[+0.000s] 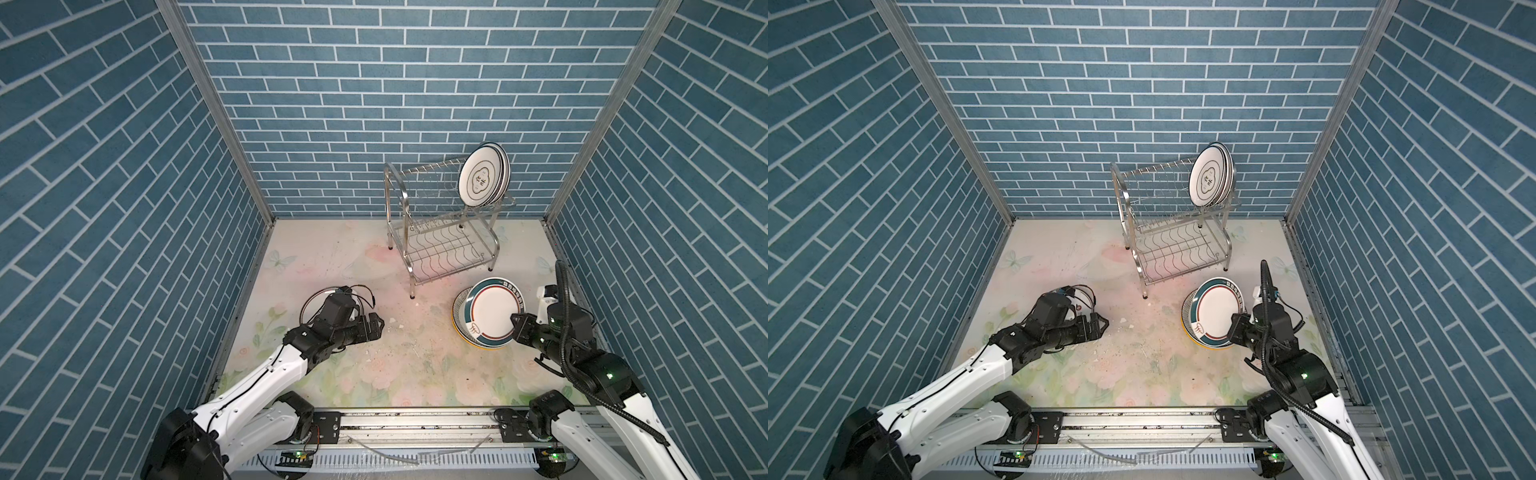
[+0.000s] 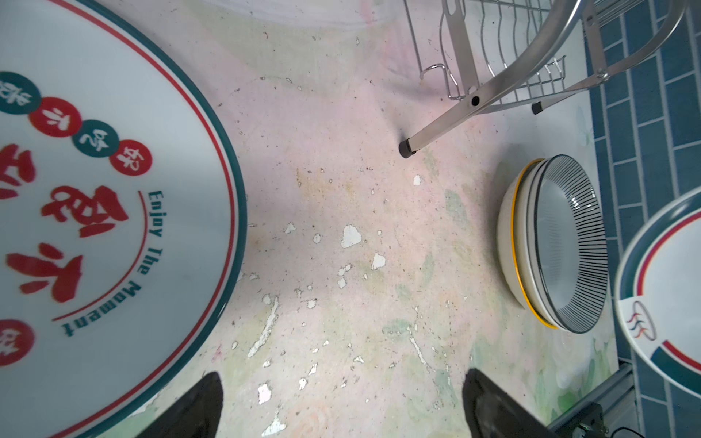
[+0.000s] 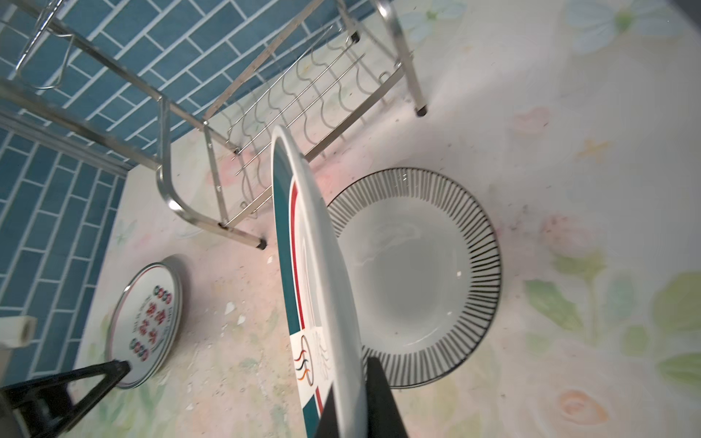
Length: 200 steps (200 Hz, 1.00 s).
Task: Unload the plates from the dish rack
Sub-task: Place the plate among the plates.
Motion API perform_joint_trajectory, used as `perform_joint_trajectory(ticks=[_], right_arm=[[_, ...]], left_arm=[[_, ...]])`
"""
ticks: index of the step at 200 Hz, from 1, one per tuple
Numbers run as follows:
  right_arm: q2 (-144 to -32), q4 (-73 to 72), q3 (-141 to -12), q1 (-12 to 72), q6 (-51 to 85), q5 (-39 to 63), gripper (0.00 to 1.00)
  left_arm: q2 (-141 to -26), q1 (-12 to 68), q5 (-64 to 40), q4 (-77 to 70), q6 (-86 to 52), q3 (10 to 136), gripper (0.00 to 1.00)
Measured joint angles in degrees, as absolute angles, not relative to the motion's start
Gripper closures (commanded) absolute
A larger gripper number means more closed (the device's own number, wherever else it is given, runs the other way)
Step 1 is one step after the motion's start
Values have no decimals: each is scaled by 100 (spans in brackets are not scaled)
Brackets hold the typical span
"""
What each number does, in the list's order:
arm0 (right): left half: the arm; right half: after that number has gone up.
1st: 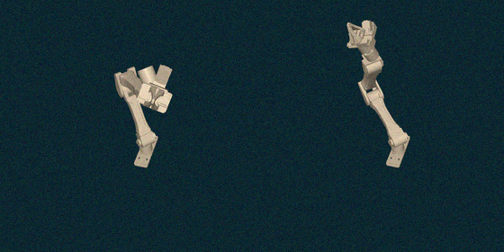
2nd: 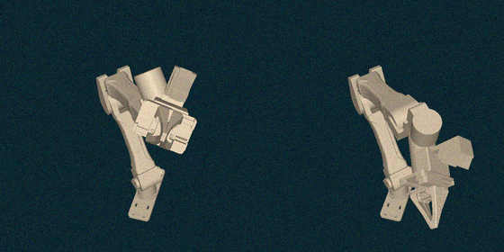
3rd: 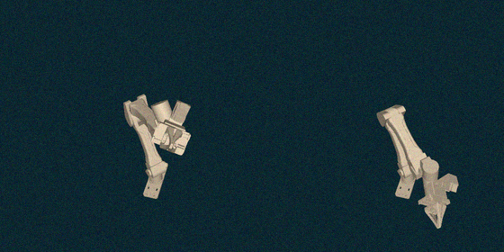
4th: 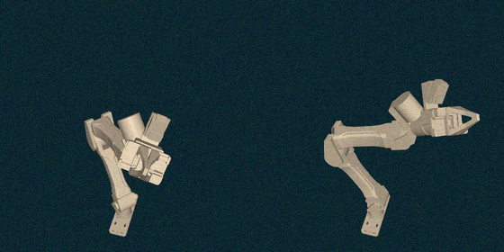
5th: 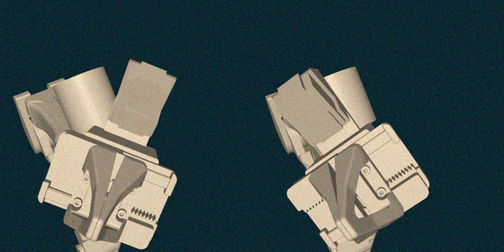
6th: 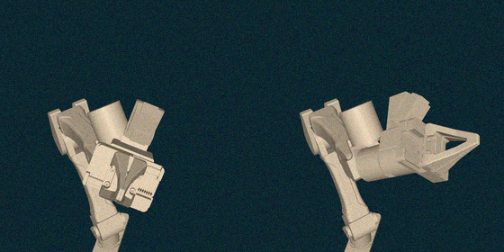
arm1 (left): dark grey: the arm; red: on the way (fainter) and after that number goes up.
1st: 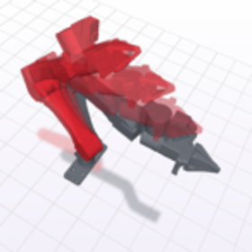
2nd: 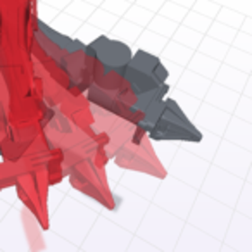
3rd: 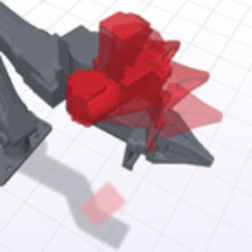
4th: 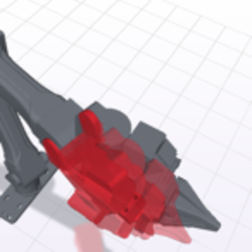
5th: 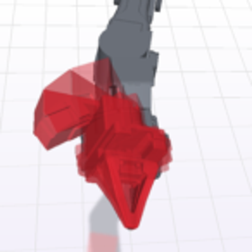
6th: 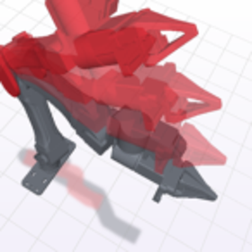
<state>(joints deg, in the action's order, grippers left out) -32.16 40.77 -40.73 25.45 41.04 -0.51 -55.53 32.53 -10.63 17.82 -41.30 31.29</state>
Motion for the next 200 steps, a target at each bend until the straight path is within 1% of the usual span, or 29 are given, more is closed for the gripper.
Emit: perform_joint_trajectory(ticks=[33,70,141,169,200], right_arm=[[-3872,3146,-3741,2554,4556,858,97],[-4622,2309,-3573,2685,4899,1291,97],[-5749,556,-3551,3559,5616,1518,98],[-6064,-71,-3516,3811,5916,1531,98],[-6320,-602,-3498,3955,6156,1562,98]], left_arm=[[-5413,3253,-1302,1439,-4370,2818,1],[-5214,3256,-1439,1146,-4552,2742,1],[-6073,3256,-1785,239,-4742,2762,1],[-6206,3256,-1900,-143,-4838,2768,1],[-6250,3256,-1979,-489,-4976,2773,4]])
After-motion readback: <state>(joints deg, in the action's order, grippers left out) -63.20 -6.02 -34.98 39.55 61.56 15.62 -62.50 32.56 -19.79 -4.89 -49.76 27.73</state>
